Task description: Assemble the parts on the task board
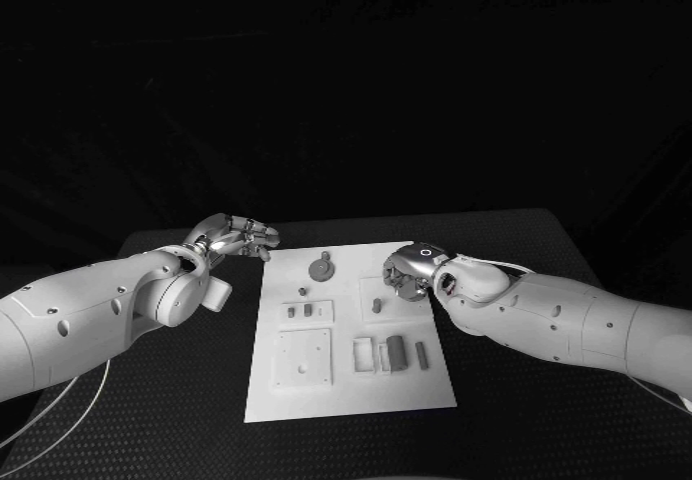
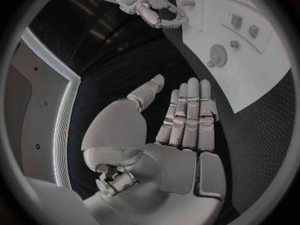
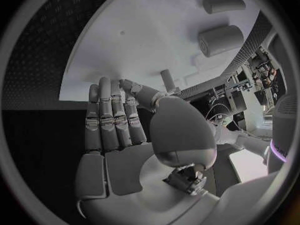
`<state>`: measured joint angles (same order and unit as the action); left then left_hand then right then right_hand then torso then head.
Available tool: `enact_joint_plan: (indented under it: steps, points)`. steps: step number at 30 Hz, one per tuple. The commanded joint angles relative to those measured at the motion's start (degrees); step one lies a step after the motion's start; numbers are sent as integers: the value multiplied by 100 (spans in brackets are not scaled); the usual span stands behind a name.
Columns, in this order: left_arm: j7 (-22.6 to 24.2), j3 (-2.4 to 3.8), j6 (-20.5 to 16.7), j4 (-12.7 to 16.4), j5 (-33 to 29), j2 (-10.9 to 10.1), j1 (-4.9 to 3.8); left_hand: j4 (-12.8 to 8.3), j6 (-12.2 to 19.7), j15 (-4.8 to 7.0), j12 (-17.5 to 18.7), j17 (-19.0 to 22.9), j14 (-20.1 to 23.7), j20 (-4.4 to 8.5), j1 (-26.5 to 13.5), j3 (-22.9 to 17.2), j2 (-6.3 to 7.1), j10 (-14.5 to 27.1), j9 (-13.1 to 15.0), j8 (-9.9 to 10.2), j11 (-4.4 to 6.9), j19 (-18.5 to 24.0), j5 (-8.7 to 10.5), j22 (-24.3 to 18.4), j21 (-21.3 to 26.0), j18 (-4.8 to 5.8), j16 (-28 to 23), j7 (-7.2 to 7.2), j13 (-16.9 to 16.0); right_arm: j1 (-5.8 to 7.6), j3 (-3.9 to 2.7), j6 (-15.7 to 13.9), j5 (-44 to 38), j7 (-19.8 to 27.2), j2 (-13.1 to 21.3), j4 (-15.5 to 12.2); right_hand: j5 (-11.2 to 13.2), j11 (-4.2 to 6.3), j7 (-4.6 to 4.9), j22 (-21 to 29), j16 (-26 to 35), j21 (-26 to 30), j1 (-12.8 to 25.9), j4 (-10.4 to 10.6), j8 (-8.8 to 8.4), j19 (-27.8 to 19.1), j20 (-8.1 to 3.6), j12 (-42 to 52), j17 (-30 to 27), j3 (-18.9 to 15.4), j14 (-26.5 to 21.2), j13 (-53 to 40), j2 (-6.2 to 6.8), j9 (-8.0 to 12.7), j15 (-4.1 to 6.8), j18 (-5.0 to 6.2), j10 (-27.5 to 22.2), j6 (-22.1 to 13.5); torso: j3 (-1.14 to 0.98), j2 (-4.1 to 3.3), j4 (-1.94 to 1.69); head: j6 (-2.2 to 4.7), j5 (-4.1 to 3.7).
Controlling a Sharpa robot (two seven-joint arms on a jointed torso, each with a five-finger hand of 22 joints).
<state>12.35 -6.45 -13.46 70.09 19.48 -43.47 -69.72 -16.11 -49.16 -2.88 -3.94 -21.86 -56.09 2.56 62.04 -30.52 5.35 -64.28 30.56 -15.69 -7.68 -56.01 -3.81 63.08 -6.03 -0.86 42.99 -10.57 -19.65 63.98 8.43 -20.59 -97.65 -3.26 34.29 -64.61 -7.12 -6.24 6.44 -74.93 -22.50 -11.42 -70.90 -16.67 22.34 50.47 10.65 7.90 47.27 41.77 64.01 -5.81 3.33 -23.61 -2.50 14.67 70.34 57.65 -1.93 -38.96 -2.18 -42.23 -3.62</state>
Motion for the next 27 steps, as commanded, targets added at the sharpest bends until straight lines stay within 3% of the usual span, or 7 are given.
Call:
enact_joint_plan:
  steps: [1, 6, 7, 11, 21, 27]
  points:
    - [24, 6, 26, 5, -51, 15, -8, -6, 43, -11, 4, -12, -42, 5, -36, 39, -7, 39, -8, -14, -10, -52, -20, -10, 29, -22, -32, 0, 9, 4, 1, 302, 54, 73, -4, 2, 8, -1, 21, -98, 6, 0, 8, 13, -8, 23, 24, -5, 8, 9, 11, 4, 35, 3, -18, 30, 4, 34, 0, -1, 2, -5, 2]
    - [14, 6, 32, 10, -53, 3, -8, -4, 52, -11, 6, -19, -43, 5, -41, 43, -6, 47, -10, -13, -13, -53, -20, -13, 34, -20, -39, -4, 12, 30, 1, 446, 255, 142, -21, 87, 10, -66, 82, -97, 145, 133, 62, 5, -96, -175, 62, -117, -15, 10, -194, 33, 78, 25, -107, -8, -131, -100, -1, -2, 7, -16, 8]
    - [13, 6, 31, 13, -53, 0, -8, -4, 53, -11, 6, -20, -43, 5, -41, 43, -6, 48, -11, -14, -13, -53, -20, -13, 35, -20, -40, -4, 12, 31, 1, 445, 265, 149, -25, 94, 10, -140, 144, -93, 243, 209, 108, 22, -173, -306, 90, -209, -50, -28, -352, 71, 237, 54, -185, -48, -283, -234, -1, -1, 5, -17, 7]
    - [13, 6, 39, 12, -53, 1, -8, -5, 55, -11, 6, -23, -43, 5, -42, 44, -5, 51, -11, -14, -14, -54, -20, -14, 37, -20, -43, -5, 13, 31, 2, 385, 306, 151, -30, 110, 11, -318, 241, -120, 401, 345, 124, 51, -291, -542, 127, -398, -107, -73, -604, 169, 474, 100, -331, -112, -642, -452, -1, 0, 3, -16, 7]
    - [8, 6, 56, 2, -53, -1, -8, -5, 59, -11, 5, -29, -45, 6, -43, 46, -5, 54, -12, -16, -15, -56, -19, -16, 41, -19, -48, -6, 15, 31, 3, 357, 236, 86, -43, 106, 14, -397, 263, -149, 530, 418, 67, 186, -315, -820, 148, -400, -135, -118, -910, 183, 737, 153, -473, -203, -976, -512, -1, -1, 3, -19, 3]
    - [5, 6, 58, 1, -53, -2, -8, -4, 59, -11, 3, -33, -47, 7, -43, 46, -7, 53, -12, -19, -15, -58, -19, -17, 42, -19, -50, -6, 15, 30, 3, 338, 212, 117, -32, 78, 16, -334, 237, -152, 497, 361, 7, 231, -267, -845, 134, -252, -105, -141, -928, 79, 701, 151, -465, -217, -792, -429, -1, -1, 3, -22, 0]
